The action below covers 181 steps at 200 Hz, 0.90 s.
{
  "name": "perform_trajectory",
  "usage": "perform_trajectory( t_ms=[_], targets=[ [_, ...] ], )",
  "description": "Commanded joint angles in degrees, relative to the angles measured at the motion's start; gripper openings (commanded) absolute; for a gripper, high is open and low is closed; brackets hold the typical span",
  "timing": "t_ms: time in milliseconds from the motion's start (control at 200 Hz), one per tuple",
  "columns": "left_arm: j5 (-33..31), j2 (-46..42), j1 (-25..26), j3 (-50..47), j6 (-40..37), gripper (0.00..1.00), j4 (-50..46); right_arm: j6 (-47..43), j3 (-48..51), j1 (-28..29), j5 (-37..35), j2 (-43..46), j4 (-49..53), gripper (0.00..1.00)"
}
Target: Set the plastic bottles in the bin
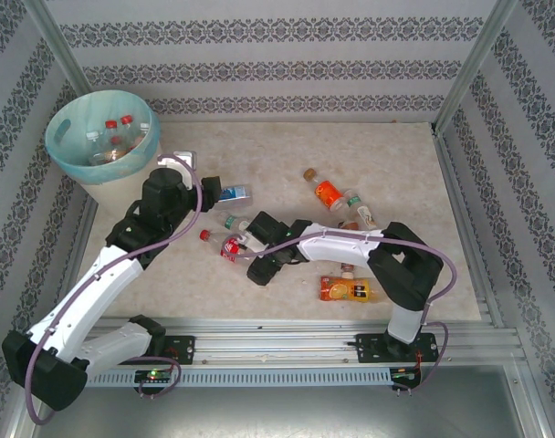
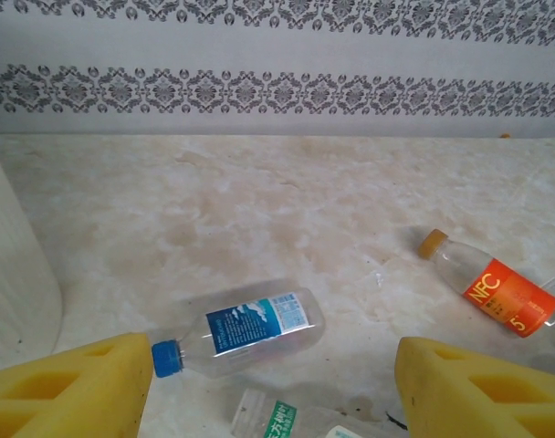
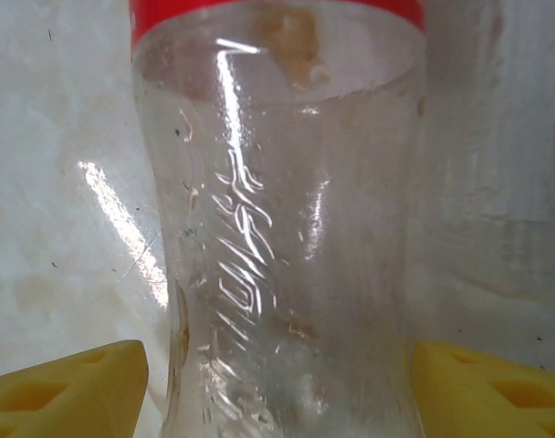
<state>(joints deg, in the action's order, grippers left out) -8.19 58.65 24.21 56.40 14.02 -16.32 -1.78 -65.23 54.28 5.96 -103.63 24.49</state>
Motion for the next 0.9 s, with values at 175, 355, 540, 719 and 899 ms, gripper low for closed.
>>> perform_trajectory(
  t_ms=[175, 355, 540, 719, 899],
  targets=[
    [-2.54, -1.84, -1.18, 4.51, -3.71, 0.72, -2.21, -1.1, -1.18, 0.8, -1.54, 0.82, 3.04, 0.61],
    [-2.19, -2.21, -1.34, 7.6, -6.0, 0.72, -2.23, -0.05, 1.61, 1.34, 0.6, 7.44, 4.25, 0.53],
    [1.72, -0.89, -1.47, 12.89, -8.09, 0.75, -2.47, 2.41, 5.52, 1.48, 3.18, 17.88, 3.64, 0.5],
    [11.08, 2.83, -2.91, 20.4, -3.51, 0.79, -3.22, 4.29, 4.75, 0.57, -0.89, 27.89, 4.36, 0.47],
    [29.36, 10.08, -5.84, 30.05, 5.86, 0.79, -4.54, 6.16, 1.8, -4.49, -0.84, 35.32, 2.28, 0.44]
  ],
)
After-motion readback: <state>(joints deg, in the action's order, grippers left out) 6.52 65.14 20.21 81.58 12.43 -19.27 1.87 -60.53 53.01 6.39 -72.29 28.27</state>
